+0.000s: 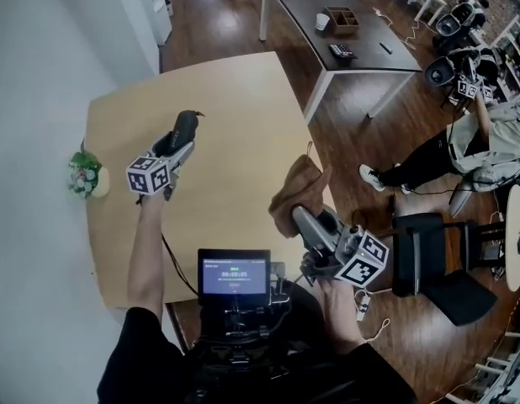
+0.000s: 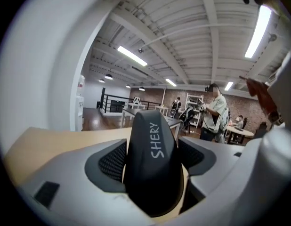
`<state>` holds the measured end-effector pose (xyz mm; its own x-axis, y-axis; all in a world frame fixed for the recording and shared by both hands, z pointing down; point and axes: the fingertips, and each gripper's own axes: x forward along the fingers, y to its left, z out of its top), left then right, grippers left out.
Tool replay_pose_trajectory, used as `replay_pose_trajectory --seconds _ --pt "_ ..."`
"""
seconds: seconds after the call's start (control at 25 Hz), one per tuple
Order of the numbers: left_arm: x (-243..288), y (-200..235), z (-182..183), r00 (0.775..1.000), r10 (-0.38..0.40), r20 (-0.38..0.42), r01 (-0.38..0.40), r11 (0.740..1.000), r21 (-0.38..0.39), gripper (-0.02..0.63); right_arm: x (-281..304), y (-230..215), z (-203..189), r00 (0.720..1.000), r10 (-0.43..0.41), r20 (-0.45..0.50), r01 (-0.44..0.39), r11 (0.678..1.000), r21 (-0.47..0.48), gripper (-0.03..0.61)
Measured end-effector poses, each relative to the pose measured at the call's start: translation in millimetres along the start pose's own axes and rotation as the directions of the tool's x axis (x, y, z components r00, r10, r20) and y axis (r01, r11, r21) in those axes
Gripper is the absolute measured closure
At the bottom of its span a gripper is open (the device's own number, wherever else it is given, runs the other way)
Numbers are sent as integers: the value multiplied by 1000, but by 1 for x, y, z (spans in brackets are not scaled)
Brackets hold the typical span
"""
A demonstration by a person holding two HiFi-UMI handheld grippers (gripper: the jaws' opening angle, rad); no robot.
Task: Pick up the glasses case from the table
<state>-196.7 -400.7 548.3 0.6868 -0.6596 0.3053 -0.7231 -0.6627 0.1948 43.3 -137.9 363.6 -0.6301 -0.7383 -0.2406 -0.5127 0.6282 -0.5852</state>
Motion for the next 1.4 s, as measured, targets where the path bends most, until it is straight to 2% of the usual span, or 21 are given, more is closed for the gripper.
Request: replay_pose_trajectory --seconds 0.12,0.2,0.32,0.44,0.6,0.8,1.12,1.24,1.4 --pt "-27 -15 60 991 -21 134 23 1000 -14 259 -1 -4 3 999 30 13 -30 999 17 517" --pt "-47 -31 104 965 -63 253 76 996 -41 260 -1 -8 7 999 48 26 -49 998 29 517" --pt "-76 -64 162 891 -135 433 187 979 -79 261 -6 -12 17 997 59 39 -61 998 34 517" --pt "-103 -96 201 822 -189 538 254 966 -48 261 -12 -13 25 996 75 50 -76 997 33 517" --pt "-138 -136 236 771 -240 590 271 962 38 261 -17 -9 27 991 116 60 -119 992 40 517" --pt "-163 -180 260 703 -301 645 318 943 95 261 -27 -7 31 985 158 63 -162 986 48 517" --pt "-199 -224 290 552 -394 735 436 888 148 261 -38 -5 36 977 197 76 -201 978 56 517" --pt "-208 -244 303 475 -447 758 522 836 166 261 -37 -5 37 975 206 84 -211 976 56 517" --pt "-219 -265 307 413 -477 776 561 804 196 261 -44 -8 35 972 217 88 -223 973 59 517"
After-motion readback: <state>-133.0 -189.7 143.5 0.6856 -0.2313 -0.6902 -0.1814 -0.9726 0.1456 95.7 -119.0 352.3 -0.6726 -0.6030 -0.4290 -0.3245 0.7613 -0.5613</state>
